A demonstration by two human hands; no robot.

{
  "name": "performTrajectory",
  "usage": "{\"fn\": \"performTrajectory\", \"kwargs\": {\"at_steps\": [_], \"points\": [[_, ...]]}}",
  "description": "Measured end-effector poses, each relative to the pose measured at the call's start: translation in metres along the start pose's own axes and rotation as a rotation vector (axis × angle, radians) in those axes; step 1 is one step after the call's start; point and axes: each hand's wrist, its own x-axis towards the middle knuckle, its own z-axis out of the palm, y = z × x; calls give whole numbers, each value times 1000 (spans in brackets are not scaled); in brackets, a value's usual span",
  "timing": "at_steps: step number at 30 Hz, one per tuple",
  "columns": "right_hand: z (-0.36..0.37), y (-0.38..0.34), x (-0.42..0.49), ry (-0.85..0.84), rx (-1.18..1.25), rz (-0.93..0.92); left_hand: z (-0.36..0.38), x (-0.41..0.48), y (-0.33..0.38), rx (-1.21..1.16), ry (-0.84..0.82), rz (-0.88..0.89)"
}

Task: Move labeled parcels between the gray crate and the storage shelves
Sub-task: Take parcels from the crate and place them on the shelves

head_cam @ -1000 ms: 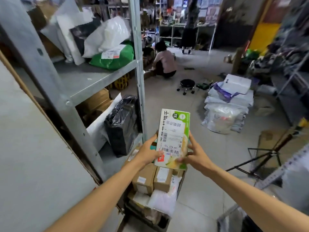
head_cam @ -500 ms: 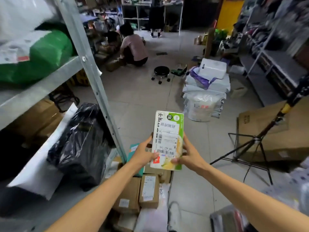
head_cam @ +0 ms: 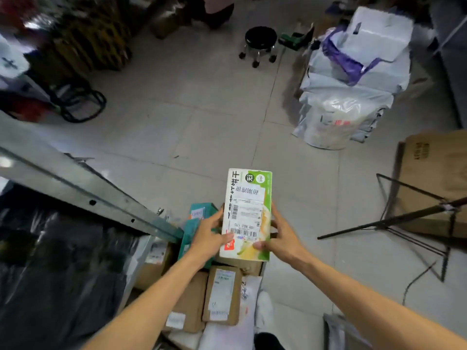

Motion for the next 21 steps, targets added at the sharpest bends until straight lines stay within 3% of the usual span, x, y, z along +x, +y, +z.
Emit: {"fn": "performTrajectory", "kwargs": {"at_steps": [12,21], "points": [[73,138,131,-24,-47,237,14,126,-158,158,62,-165],[101,163,146,-51,-102,272,19,144,-202,264,132,-159]]}}
